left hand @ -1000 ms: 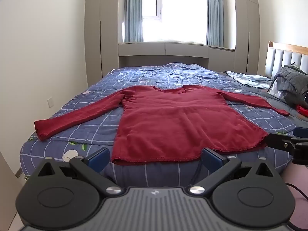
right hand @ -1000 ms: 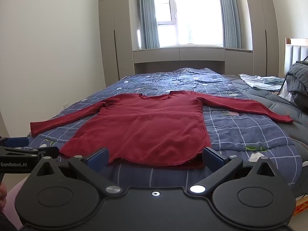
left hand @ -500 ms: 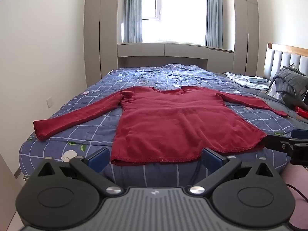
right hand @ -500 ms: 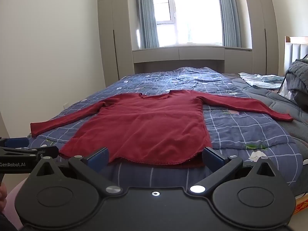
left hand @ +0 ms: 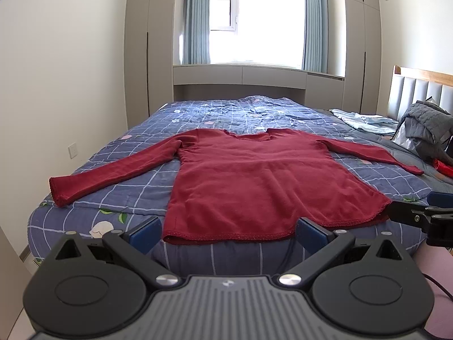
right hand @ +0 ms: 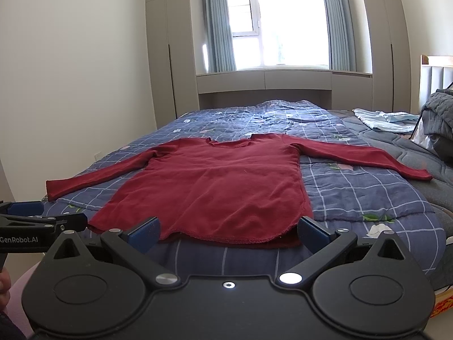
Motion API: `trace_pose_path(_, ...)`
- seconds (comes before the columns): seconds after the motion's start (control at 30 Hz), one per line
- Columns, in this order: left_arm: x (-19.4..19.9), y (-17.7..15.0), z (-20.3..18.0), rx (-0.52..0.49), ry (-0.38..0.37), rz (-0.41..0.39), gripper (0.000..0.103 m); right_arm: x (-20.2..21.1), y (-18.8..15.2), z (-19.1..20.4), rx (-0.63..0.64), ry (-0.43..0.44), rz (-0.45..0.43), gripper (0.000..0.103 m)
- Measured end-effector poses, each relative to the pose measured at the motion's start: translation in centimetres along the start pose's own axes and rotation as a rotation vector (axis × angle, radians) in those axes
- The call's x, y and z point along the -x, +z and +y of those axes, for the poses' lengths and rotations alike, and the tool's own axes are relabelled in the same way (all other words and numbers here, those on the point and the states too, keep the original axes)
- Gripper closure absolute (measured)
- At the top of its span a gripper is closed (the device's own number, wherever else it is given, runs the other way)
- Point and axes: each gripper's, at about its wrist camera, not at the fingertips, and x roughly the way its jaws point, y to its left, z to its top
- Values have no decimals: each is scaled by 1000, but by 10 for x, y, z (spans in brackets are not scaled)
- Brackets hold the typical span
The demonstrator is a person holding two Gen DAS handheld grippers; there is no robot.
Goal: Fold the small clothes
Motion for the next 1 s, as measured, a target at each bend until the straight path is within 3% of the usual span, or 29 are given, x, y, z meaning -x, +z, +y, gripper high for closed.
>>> trace_pose_path(1.0, 1, 2, 2, 1, 0, -4, 0, 1, 0, 2, 9, 4, -9, 0)
